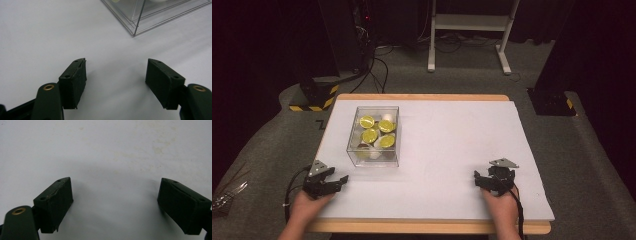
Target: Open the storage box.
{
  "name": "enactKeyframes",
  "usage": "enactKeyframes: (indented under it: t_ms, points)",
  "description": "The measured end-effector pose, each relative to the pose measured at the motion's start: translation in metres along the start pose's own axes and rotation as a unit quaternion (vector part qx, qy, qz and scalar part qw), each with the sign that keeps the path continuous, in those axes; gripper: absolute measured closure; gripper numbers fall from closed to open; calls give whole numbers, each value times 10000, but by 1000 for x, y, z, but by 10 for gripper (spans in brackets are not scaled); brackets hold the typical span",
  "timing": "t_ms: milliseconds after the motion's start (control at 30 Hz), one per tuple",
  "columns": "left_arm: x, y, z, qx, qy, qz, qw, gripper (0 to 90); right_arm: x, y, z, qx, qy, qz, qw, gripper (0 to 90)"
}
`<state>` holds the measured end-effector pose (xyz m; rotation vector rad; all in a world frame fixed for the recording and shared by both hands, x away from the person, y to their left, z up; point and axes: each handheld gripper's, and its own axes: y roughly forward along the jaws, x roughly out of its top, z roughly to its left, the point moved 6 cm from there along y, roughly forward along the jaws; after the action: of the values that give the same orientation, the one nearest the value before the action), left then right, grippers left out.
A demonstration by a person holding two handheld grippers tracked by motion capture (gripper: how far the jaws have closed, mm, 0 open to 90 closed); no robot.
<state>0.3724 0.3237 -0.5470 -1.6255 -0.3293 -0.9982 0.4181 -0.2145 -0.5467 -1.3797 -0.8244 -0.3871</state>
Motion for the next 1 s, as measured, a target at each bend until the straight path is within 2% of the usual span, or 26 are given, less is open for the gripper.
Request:
enactKeyframes:
  t_ms: [1000]
  points:
    - [1,1,1,-33,-7,35,10000,326,0,0,0,8,20,-11,10000,127]
